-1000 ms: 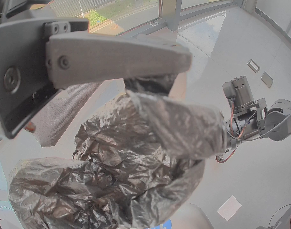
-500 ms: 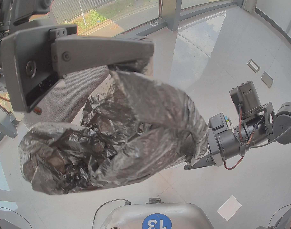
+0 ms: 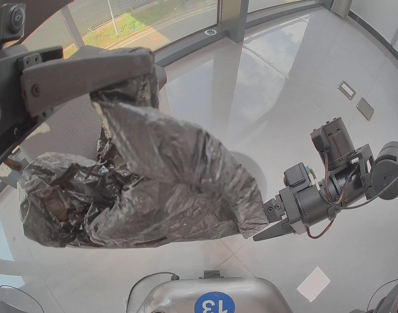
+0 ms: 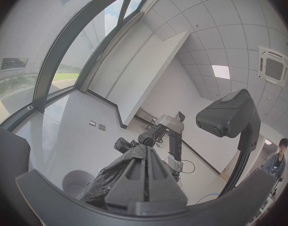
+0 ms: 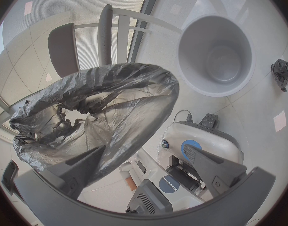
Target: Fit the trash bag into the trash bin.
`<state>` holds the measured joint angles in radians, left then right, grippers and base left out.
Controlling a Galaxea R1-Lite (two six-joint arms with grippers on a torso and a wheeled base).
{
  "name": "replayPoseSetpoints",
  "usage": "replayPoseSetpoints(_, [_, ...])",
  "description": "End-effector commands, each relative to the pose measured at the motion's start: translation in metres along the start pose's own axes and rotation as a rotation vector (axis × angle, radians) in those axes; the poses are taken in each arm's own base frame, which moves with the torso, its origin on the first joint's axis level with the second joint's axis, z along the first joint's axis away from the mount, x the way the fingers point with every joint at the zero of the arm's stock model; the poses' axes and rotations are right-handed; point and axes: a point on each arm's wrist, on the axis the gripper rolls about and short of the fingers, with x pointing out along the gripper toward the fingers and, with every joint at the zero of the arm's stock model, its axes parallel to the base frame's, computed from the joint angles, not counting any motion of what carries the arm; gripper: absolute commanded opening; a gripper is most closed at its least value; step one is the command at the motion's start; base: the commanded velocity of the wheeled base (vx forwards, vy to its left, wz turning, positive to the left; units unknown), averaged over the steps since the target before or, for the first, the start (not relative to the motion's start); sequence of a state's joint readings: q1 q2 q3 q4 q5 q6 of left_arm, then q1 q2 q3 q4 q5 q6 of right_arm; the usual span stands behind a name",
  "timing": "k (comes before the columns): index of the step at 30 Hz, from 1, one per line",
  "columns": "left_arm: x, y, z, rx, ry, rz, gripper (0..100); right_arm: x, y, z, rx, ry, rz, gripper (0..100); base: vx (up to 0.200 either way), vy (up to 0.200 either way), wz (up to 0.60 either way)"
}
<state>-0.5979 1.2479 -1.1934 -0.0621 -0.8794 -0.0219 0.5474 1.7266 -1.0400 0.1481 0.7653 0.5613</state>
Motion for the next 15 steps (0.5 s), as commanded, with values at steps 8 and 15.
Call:
replayPoseSetpoints(8, [-0.002, -0.007, 0.005, 0.004, -0.018, -0.022, 0, 0.007, -0.001, 0.002, -0.004, 0.011, 0.002, 100, 0.000, 0.000, 0.00])
replayPoseSetpoints(15, [0.007, -0.003, 0.010, 0.002, -0.024, -0.045, 0, 0.022, -0.004, 0.009, -0.006, 0.040, -0.001, 100, 0.000, 0.000, 0.00])
